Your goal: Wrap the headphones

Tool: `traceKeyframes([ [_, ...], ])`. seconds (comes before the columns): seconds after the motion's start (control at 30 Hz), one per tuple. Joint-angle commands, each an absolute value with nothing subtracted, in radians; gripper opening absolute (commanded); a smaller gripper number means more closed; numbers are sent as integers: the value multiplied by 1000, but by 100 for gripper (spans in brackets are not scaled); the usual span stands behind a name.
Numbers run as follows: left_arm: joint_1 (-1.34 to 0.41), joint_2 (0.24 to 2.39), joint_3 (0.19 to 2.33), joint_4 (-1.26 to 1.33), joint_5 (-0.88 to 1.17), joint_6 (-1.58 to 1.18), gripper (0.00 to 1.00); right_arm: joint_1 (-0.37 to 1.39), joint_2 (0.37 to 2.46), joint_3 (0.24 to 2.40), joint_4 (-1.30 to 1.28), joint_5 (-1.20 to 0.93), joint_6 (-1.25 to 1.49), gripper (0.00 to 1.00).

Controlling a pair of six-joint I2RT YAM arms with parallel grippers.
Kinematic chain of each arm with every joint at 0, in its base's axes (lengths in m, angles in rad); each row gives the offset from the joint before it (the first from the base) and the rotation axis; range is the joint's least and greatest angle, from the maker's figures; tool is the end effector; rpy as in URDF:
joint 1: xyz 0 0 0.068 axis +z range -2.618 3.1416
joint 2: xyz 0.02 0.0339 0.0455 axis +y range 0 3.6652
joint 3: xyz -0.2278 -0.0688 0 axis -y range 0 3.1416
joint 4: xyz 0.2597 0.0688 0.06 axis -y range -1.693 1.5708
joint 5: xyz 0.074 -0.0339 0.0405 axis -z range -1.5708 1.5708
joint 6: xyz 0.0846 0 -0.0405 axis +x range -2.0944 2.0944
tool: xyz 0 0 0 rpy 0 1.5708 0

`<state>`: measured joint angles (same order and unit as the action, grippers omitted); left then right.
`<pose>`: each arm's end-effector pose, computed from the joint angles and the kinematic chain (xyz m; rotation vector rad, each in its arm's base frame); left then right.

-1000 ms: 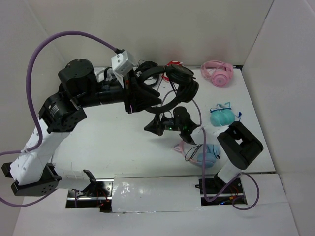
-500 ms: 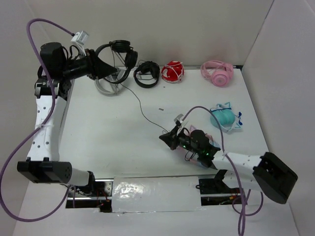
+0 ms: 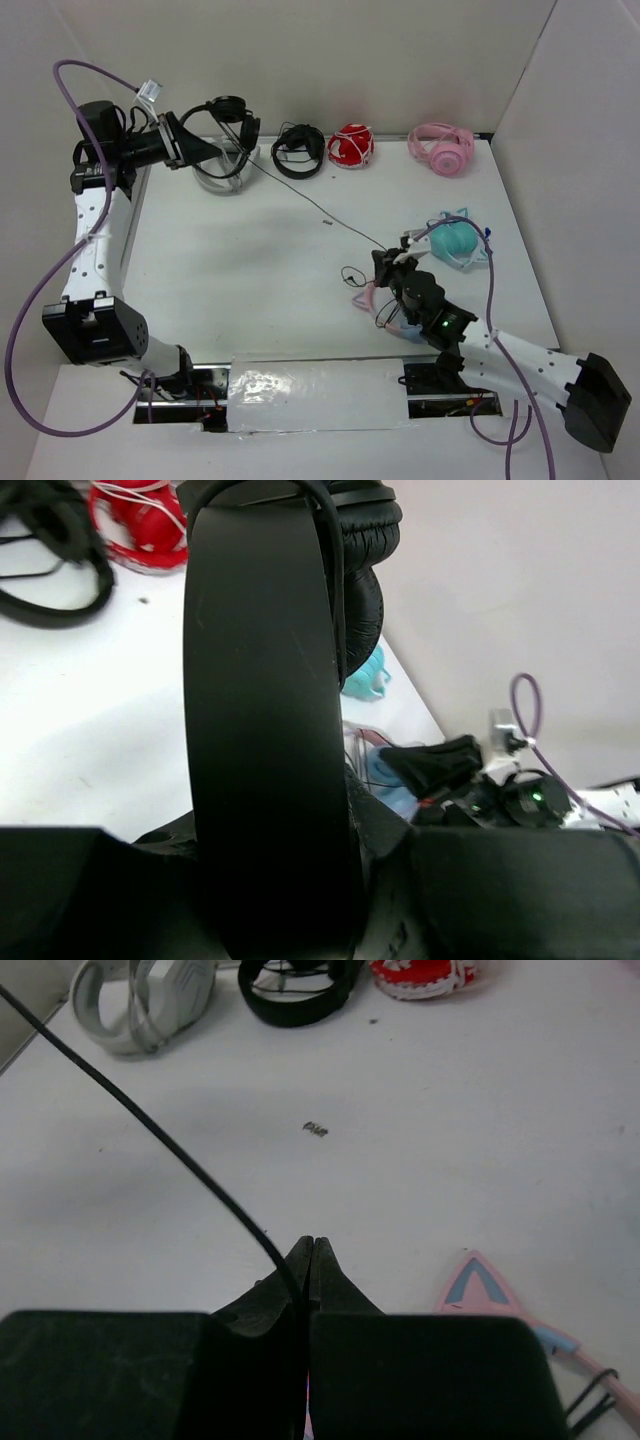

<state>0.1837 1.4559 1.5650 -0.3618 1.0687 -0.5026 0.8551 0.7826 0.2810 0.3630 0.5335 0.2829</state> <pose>0.3641 -0.0078 0.3990 0.1597 1.8383 -1.1864 0.2034 0.1683 0.1816 -0.0898 1.7033 0.3960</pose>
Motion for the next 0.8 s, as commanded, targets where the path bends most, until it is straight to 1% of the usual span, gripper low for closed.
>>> traceKeyframes([
  [0.0,209,1417,1571,-287,1051,-509,0,864,684,325,244,693,301,0],
  [0.17,242,1436,1525,-242,1143,-554,0,867,611,341,193,746,273,0],
  [0.27,233,1456,1523,-277,1042,-564,0,868,575,350,186,686,252,0],
  [0.33,189,1468,1519,-313,926,-552,0,883,569,344,218,658,224,0],
  [0.37,189,1468,1519,-325,925,-552,0,884,569,344,236,657,213,0],
  [0.4,149,1476,1516,-337,840,-548,0,897,581,348,248,661,200,0],
  [0.5,69,1499,1488,-380,726,-540,0,920,620,400,271,660,123,0],
  [0.6,17,1512,1399,-364,674,-531,0,956,640,452,314,663,48,0],
  [0.7,-50,1519,1248,-347,580,-548,0,968,646,515,362,657,-52,0],
  [0.77,-93,1520,1194,-342,499,-560,0,969,647,552,382,667,-104,0],
])
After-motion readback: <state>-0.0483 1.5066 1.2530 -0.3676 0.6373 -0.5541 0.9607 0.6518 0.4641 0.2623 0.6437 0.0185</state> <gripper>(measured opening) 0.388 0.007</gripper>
